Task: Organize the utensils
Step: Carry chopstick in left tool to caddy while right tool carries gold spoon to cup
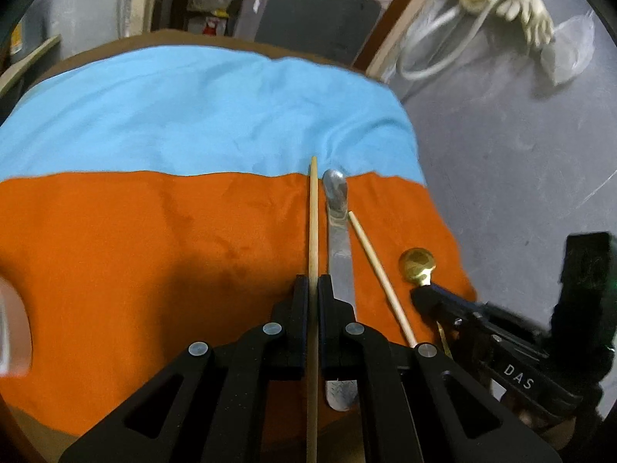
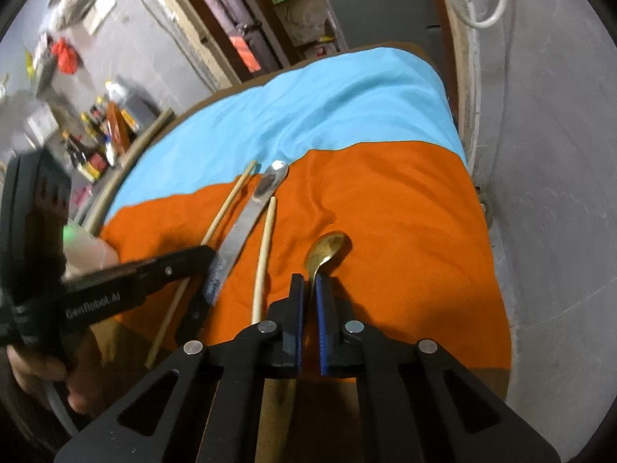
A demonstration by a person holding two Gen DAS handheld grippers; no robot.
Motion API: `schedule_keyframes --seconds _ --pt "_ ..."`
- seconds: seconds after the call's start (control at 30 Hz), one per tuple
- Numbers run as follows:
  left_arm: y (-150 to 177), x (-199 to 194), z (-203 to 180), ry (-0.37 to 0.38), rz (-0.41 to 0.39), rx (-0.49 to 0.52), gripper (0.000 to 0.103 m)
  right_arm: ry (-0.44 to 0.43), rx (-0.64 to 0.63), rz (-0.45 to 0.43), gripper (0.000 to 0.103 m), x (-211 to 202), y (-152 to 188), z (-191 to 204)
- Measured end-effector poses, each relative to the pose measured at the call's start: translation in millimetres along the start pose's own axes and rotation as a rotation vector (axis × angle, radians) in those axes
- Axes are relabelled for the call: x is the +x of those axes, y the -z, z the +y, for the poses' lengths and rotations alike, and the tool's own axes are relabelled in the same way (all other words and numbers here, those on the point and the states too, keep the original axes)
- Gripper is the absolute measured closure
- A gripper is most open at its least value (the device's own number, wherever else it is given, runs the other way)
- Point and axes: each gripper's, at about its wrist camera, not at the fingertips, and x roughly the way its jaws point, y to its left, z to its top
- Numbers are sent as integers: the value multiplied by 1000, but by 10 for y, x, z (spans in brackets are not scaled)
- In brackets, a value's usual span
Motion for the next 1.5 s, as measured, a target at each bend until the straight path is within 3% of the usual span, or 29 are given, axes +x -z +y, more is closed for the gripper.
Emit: schedule_keyframes --seconds 0.23,0.53,0.73,0.9,1.2,1.4,1.5 --pt "287 -502 32 46 -209 -6 101 -34 1 -73 103 -144 141 75" --pt "384 -938 -39 38 -366 4 101 -53 -52 -205 103 -466 184 332" --pt "383 -1350 -18 12 -501 10 101 -133 -108 -331 103 -700 134 693" --pt "350 -1723 107 -5 -603 -1 101 -275 -137 -432 103 -791 35 1060" --pt "345 -2482 635 -62 -778 -32 101 -451 -207 -535 103 -670 -199 1883" --pt "265 -2882 1291 -62 -902 -137 101 -605 -164 -627 103 -440 -383 2349" --pt "239 -3023 1579 -53 -943 -180 101 -643 -138 -665 103 -321 -411 2468"
